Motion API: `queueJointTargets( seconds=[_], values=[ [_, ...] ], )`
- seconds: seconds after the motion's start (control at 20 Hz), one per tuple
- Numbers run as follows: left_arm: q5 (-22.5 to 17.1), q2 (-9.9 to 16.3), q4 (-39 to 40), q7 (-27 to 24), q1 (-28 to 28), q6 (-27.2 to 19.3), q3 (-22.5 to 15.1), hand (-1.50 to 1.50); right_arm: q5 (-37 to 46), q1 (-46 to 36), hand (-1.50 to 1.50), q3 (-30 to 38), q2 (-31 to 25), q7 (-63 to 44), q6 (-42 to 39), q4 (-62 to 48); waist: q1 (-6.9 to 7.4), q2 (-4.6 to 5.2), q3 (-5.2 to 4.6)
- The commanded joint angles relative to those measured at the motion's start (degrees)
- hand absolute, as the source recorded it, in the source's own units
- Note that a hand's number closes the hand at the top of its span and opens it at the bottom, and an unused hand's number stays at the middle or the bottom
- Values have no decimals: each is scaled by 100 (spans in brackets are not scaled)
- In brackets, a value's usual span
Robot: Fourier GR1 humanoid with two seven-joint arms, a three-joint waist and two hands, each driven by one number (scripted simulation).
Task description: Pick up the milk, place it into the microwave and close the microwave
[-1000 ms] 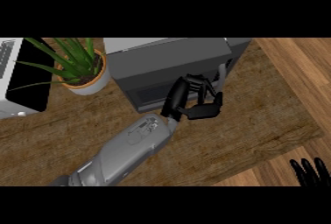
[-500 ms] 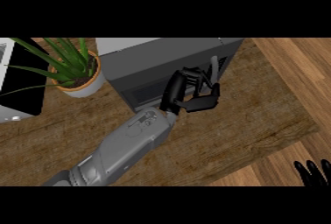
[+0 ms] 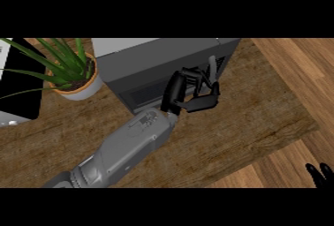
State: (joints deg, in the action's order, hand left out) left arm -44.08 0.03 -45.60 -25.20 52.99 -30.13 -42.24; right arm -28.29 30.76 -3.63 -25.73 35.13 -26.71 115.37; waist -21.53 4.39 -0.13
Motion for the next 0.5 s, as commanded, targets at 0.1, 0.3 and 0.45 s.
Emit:
queueJointTargets(
  seconds=[0.1,0.3,0.45],
  values=[
    [-164,-3,465,-57,366,126,85,150,-287,162,-150,-50,-73,-16,-211,151,-106,76,13],
    [-255,-3,497,-129,445,122,61,150,-386,127,-150,-43,-111,-57,-231,232,-111,95,14],
    [-336,-3,547,-198,423,113,63,150,-447,224,-150,-30,-168,-81,-284,287,-171,96,15]
  ],
)
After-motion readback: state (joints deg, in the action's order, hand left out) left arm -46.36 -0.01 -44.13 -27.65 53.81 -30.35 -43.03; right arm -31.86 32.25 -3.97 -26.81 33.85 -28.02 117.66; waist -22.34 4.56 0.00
